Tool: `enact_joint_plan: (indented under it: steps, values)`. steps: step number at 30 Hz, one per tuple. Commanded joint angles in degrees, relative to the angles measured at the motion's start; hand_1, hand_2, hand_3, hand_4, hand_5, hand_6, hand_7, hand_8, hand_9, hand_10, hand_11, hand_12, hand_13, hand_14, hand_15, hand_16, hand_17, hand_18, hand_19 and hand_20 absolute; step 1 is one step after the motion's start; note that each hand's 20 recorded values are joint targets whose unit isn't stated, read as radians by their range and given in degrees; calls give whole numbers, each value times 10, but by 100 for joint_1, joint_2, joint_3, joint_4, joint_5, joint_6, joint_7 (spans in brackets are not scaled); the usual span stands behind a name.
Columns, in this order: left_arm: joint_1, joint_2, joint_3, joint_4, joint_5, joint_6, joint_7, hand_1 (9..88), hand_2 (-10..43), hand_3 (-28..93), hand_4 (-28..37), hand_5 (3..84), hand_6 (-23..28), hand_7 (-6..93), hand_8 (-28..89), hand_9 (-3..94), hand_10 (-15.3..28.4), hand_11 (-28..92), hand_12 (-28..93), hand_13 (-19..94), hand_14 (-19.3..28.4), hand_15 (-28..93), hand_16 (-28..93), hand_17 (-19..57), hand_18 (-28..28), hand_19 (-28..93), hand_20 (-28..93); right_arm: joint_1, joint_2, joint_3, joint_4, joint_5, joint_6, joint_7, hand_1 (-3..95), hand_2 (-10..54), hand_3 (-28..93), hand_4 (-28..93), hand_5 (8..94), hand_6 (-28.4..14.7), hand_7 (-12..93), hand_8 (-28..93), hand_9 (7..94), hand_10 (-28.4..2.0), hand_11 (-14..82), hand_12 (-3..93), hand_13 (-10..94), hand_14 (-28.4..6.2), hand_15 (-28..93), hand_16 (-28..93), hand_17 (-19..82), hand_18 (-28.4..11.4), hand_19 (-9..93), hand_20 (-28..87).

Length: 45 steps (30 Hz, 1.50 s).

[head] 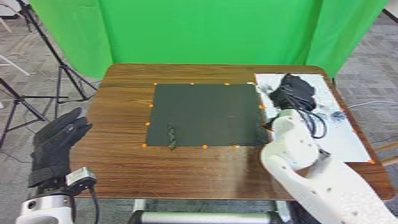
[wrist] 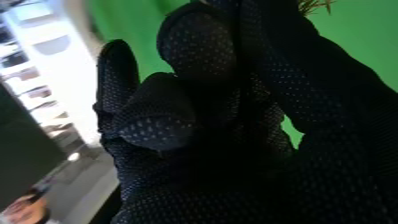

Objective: Arrange flowers

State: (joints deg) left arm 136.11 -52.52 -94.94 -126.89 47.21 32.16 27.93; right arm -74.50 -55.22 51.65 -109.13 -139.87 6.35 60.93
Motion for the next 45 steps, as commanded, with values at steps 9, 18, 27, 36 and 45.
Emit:
enact_joint_plan:
  steps: [9,18,27,36,45]
  values:
    - [-100,36,42,-27,91,-79,-184,290,11,818,-152,423,119,166,-109,342,204,423,71,245,273,668,-183,-83,225,568,147,486,-1249,-553,429,-182,-434,-619,578,-95,738,-283,892,-45,171,181,900,-92,415,359,835,-98,711,332,292,-284,848,167]
    - [-224,34,121,7,123,-134,-192,290,11,817,-150,423,119,166,-109,342,205,423,70,244,273,668,-183,-83,225,569,147,480,-1453,-649,700,-211,-537,-700,577,-95,739,-283,889,-45,174,183,900,-91,418,355,835,-96,709,334,290,-284,850,162]
    - [-371,-21,200,67,185,-232,-263,289,10,817,-150,423,119,166,-109,342,205,423,70,244,273,668,-183,-83,225,568,147,245,-1909,-574,964,-426,-775,-898,574,-95,743,-283,889,-44,176,181,900,-90,420,353,837,-95,708,333,290,-284,851,158]
    - [-455,-55,289,100,234,-282,-339,289,9,818,-149,423,119,167,-109,342,205,422,70,244,273,668,-183,-83,225,568,147,-152,-2364,-429,1013,-727,-1120,-1177,571,-95,746,-283,890,-42,178,180,901,-88,421,351,841,-92,705,332,290,-284,853,154]
    - [-748,-7,548,218,237,-313,-341,290,10,816,-149,423,119,168,-109,342,205,423,71,244,273,668,-183,-83,224,568,147,-408,-2729,-288,1103,-1076,-1316,-1548,568,-95,747,-283,889,-41,179,179,903,-89,422,349,844,-90,702,332,289,-284,855,151]
